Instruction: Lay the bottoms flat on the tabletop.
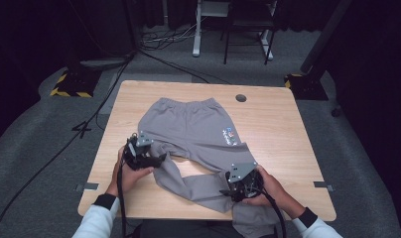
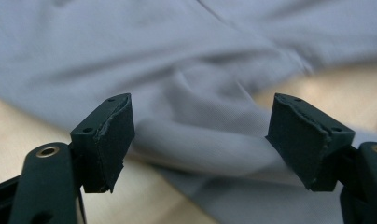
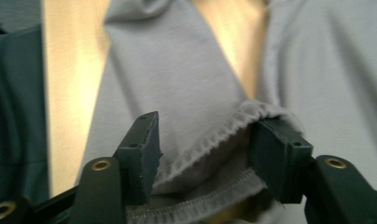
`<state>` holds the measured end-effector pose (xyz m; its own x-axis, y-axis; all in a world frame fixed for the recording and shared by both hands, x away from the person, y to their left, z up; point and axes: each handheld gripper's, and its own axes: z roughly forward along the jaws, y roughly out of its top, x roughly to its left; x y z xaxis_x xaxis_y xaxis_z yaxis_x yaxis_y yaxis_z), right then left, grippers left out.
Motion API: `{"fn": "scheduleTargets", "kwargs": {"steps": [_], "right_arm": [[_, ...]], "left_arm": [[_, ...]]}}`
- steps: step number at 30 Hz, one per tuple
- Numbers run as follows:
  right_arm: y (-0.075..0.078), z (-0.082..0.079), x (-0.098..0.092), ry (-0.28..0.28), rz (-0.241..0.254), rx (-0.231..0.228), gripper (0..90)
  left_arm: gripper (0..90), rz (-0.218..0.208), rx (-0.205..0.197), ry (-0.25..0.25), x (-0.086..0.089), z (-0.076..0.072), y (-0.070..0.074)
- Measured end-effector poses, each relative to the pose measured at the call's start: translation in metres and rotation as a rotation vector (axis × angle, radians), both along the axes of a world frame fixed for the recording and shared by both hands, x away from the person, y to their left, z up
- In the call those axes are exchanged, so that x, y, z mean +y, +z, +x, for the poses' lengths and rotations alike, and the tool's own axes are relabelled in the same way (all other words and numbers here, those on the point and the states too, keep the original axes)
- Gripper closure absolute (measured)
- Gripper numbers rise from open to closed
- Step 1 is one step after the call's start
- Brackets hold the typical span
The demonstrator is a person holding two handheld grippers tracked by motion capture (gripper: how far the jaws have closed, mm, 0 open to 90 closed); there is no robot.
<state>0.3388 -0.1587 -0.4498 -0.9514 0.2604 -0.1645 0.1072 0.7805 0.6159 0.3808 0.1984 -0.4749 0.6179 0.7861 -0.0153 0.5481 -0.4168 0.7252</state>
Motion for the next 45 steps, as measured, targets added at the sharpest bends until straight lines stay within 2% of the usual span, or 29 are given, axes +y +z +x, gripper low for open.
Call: {"fn": "scheduleTargets", "kwargs": {"steps": [1, 2, 3, 4, 5, 8, 10, 12, 13, 14, 16, 18, 19, 20, 22, 27, 28, 30, 31, 33, 34, 35, 36, 37, 39, 40, 41, 43, 45], "right_arm": [[0.001, 0.0, -0.001, -0.036, -0.016, -0.041, 45.0], [0.003, 0.001, -0.002, -0.061, -0.015, -0.066, 46.3], [0.004, 0.003, -0.004, -0.081, -0.017, -0.069, 47.6], [0.005, 0.004, -0.006, -0.109, -0.025, -0.085, 48.7], [0.006, 0.005, -0.008, -0.118, -0.027, -0.102, 53.1], [0.011, 0.006, -0.013, -0.15, -0.026, -0.131, 56.1], [0.013, 0.009, -0.014, -0.162, -0.005, -0.124, 56.8], [0.011, 0.009, -0.008, -0.107, 0.014, -0.089, 56.2], [0.009, 0.008, -0.005, -0.078, 0.008, -0.088, 56.0], [0.005, 0.007, 0.001, -0.05, -0.011, -0.087, 57.1], [-0.001, 0.007, 0.011, 0.002, -0.055, -0.056, 59.9], [-0.008, 0.01, 0.018, 0.026, -0.085, -0.016, 63.4], [-0.011, 0.01, 0.019, 0.038, -0.103, 0.008, 64.8], [-0.015, 0.011, 0.021, 0.056, -0.126, 0.047, 67.1], [-0.02, 0.009, 0.022, 0.077, -0.157, 0.074, 68.7], [-0.021, -0.009, 0.028, 0.17, -0.137, 0.184, 69.3], [-0.022, -0.013, 0.031, 0.19, -0.129, 0.198, 68.5], [-0.021, -0.024, 0.039, 0.236, -0.126, 0.224, 64.6], [-0.021, -0.028, 0.043, 0.255, -0.126, 0.227, 59.3], [-0.019, -0.036, 0.05, 0.27, -0.104, 0.222, 52.4], [-0.015, -0.04, 0.051, 0.289, -0.072, 0.214, 48.9], [-0.012, -0.04, 0.052, 0.289, -0.055, 0.213, 46.5], [-0.007, -0.04, 0.051, 0.274, -0.033, 0.204, 45.9], [-0.001, -0.039, 0.05, 0.251, -0.006, 0.181, 46.2], [0.009, -0.035, 0.045, 0.195, 0.045, 0.099, 51.0], [0.011, -0.031, 0.044, 0.159, 0.045, 0.062, 52.1], [0.009, -0.024, 0.044, 0.126, 0.018, 0.033, 53.6], [0.001, -0.012, 0.044, 0.109, -0.003, 0.057, 59.4], [-0.01, -0.008, 0.046, 0.118, -0.06, 0.07, 65.2]], "left_arm": [[25.1, 0.009, 0.011, -0.01, -0.001, -0.007, -0.001], [26.2, 0.044, 0.016, 0.009, -0.003, -0.014, -0.001], [26.7, 0.051, 0.024, 0.013, -0.002, -0.021, 0.0], [26.8, 0.0, 0.036, 0.0, -0.001, -0.028, 0.0], [27.5, -0.018, 0.047, -0.009, 0.001, -0.034, 0.0], [28.0, -0.012, 0.043, -0.014, 0.001, -0.046, -0.003], [28.5, 0.01, 0.051, -0.016, 0.001, -0.047, -0.007], [28.1, 0.004, 0.062, -0.019, 0.001, -0.045, -0.01], [27.7, -0.007, 0.076, -0.012, 0.001, -0.042, -0.013], [27.1, -0.01, 0.084, -0.011, -0.001, -0.04, -0.015], [27.2, 0.043, 0.055, -0.004, -0.009, -0.037, -0.018], [27.1, 0.059, 0.045, -0.002, -0.012, -0.033, -0.02], [26.5, 0.051, 0.049, 0.012, -0.013, -0.029, -0.022], [25.4, 0.052, 0.051, 0.02, -0.014, -0.026, -0.022], [25.3, 0.072, 0.033, 0.052, -0.016, -0.02, -0.021], [24.8, 0.104, 0.017, 0.128, -0.017, -0.007, -0.021], [24.8, 0.095, 0.018, 0.156, -0.018, -0.004, -0.021], [24.4, 0.087, 0.022, 0.182, -0.019, 0.002, -0.022], [24.2, 0.085, 0.02, 0.189, -0.02, 0.004, -0.022], [24.3, 0.106, 0.007, 0.187, -0.022, 0.006, -0.021], [26.3, 0.103, 0.009, 0.172, -0.022, 0.005, -0.021], [32.1, 0.1, 0.02, 0.137, -0.021, 0.003, -0.019], [35.6, 0.122, 0.011, 0.121, -0.021, 0.001, -0.018], [35.4, 0.149, 0.009, 0.118, -0.02, -0.003, -0.017], [34.5, 0.154, 0.024, 0.116, -0.018, -0.007, -0.015], [32.9, 0.147, 0.026, 0.12, -0.016, -0.01, -0.016], [32.4, 0.137, 0.031, 0.125, -0.014, -0.012, -0.016], [30.9, 0.154, 0.023, 0.128, -0.012, -0.015, -0.016], [29.2, 0.159, 0.019, 0.129, -0.01, -0.017, -0.016]]}}
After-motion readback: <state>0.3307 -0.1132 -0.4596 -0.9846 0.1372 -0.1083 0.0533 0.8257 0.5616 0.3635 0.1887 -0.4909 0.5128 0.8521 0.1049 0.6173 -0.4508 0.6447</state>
